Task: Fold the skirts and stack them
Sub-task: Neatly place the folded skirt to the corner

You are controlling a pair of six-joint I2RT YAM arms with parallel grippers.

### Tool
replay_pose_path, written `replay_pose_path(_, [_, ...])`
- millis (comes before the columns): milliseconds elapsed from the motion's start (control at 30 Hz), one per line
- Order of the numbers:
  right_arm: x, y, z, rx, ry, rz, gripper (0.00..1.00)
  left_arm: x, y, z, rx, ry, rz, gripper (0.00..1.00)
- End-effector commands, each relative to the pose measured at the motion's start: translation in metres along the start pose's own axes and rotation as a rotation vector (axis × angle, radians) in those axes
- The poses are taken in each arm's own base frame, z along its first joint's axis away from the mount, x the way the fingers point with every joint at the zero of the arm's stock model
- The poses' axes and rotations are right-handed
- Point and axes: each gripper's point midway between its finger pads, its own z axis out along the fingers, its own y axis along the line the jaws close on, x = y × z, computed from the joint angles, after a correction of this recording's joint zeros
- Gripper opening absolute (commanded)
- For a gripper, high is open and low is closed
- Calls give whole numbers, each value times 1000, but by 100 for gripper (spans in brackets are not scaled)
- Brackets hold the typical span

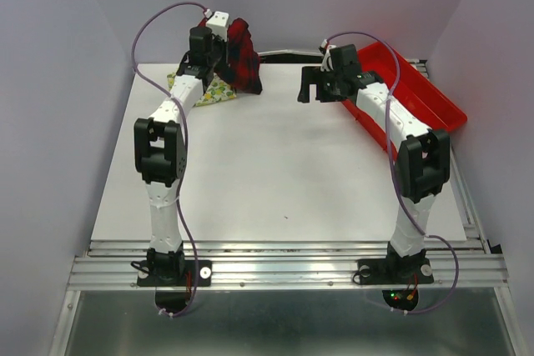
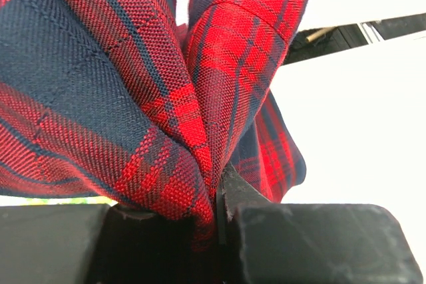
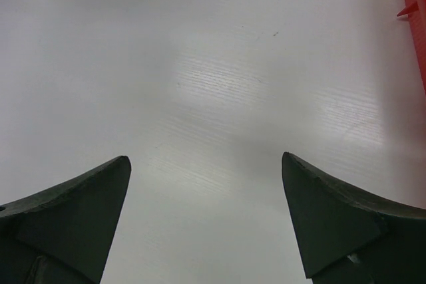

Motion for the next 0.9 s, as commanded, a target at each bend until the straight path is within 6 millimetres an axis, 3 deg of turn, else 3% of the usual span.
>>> replay_pose_path(0, [-24, 13, -13, -43, -75, -3, 100, -81, 7, -15, -17, -196, 56, 0])
replay_pose_path(133, [-22, 13, -12, -45, -68, -2, 100, -98, 9, -22, -3, -233, 83, 0])
replay_pose_path(300, [-23, 13, -11, -48, -67, 0, 100, -105, 9, -29, 16, -236, 91, 0])
replay_pose_path(433, [-21, 13, -10, -47, -64, -1, 100, -110, 18, -40, 23, -248, 65, 0])
replay_pose_path(500, [-19, 12, -10, -46, -60, -2, 100, -108, 33, -44, 17, -247, 51, 0])
replay_pose_path(667, [-16, 11, -7, -47, -51, -2, 100, -79, 63, -44, 54, -208, -30, 0])
replay_pose_path(867, [-9, 8, -3, -37, -33, -12, 100, -12, 122, -33, 37, -106, -221, 0])
